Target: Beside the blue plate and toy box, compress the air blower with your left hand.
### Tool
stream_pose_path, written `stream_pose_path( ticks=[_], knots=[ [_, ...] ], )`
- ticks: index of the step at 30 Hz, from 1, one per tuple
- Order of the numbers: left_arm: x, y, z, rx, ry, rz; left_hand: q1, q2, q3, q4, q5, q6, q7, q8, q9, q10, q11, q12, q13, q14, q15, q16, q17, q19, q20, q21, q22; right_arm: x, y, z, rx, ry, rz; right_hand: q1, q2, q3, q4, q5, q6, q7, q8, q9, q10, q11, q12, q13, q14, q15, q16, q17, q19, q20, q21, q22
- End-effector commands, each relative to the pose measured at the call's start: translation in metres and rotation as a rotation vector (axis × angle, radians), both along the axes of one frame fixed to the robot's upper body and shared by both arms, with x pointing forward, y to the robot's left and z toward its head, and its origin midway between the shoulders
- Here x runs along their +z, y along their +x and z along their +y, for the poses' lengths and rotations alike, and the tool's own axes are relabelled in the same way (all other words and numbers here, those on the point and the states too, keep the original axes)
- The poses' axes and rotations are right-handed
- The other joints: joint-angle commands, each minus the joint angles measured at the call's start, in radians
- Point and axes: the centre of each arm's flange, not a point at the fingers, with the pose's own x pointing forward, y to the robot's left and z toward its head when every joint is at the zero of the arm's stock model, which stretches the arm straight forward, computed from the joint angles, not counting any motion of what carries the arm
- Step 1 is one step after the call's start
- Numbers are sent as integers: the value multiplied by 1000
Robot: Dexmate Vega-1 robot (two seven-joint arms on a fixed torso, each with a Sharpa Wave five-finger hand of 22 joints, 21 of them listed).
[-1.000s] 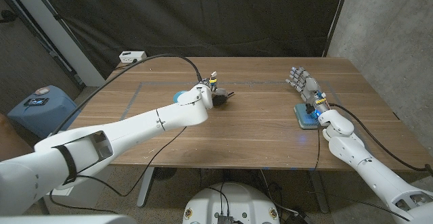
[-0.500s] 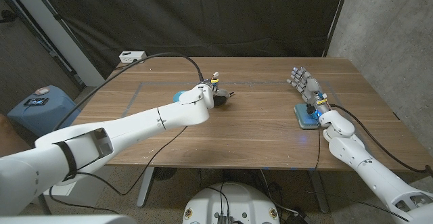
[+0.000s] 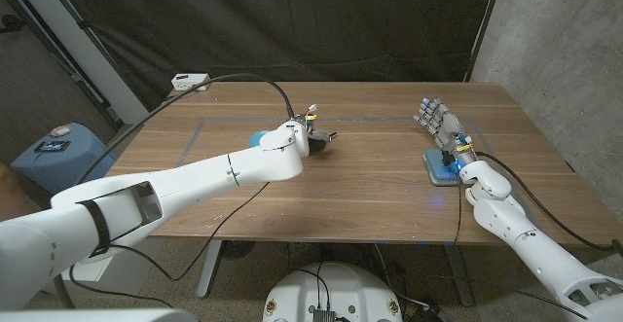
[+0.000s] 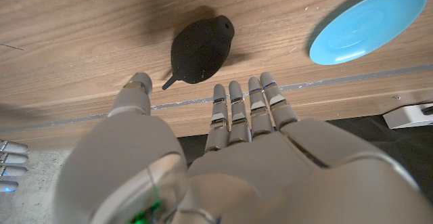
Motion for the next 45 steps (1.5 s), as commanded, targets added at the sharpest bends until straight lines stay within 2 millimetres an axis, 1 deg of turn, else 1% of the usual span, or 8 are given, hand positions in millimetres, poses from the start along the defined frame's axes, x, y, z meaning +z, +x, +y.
stream_pose_path(
  ticks=[1,14,25,36,40,42,45],
  knots=[
    [-3,-7,-5,23,39,-23,14,4,-5,-1,5,-3,3,1,3,3,3,0,7,4,-4,-4,4,3,2,-2,4,-6,-2,-5,6,18,2,-7,-5,3,-5,-2,2,1,1,4,7,5,5,3,8,-24,7,2,8,-12,-3,6],
    [-3,-11,-7,41,67,-42,20,8,3,1,18,0,3,1,8,3,3,4,15,9,-4,-10,2,5,2,-6,4,-12,-2,-8,9,41,-5,-9,-5,5,-6,-2,2,1,0,4,7,2,5,3,8,-24,7,1,10,-11,-7,6],
    [-6,-15,-5,60,76,-57,24,9,11,1,34,-9,3,-3,12,-6,3,2,21,9,-5,-13,1,7,2,-10,5,-21,-2,-10,12,61,7,-11,-5,5,-7,-2,2,2,0,4,7,2,5,3,9,-23,8,1,12,-10,-11,6],
    [-4,-20,-1,60,84,-76,24,8,14,2,42,-16,2,-5,13,-12,3,-2,23,9,-5,-14,1,8,2,-12,5,-22,-4,-11,9,64,7,-13,-5,6,-8,-2,1,1,0,4,5,2,4,3,9,-23,8,1,13,-10,-14,6],
    [-5,-21,0,66,76,-74,24,9,14,2,42,-17,3,-4,13,-13,3,-2,24,8,-2,-14,2,8,2,-13,6,-15,-7,-13,16,65,-11,-13,-5,6,-8,-2,1,2,0,4,7,3,5,3,9,-23,8,1,14,-10,-15,6],
    [-5,-21,1,60,81,-77,24,11,14,3,43,-17,3,-4,13,-13,3,-2,24,9,-3,-13,2,8,2,-13,6,-5,-11,-14,6,45,-33,-13,-5,6,-8,-2,1,2,0,4,7,7,5,3,8,-22,8,1,14,-10,-16,6],
    [-7,-20,2,60,78,-71,24,11,15,3,45,-17,3,-4,14,-14,3,-3,25,9,-4,-13,2,8,2,-14,6,13,-18,-16,-15,-4,-70,-13,-6,6,-9,-2,1,2,0,4,4,3,4,3,8,-21,8,1,15,-9,-17,7]
  ],
)
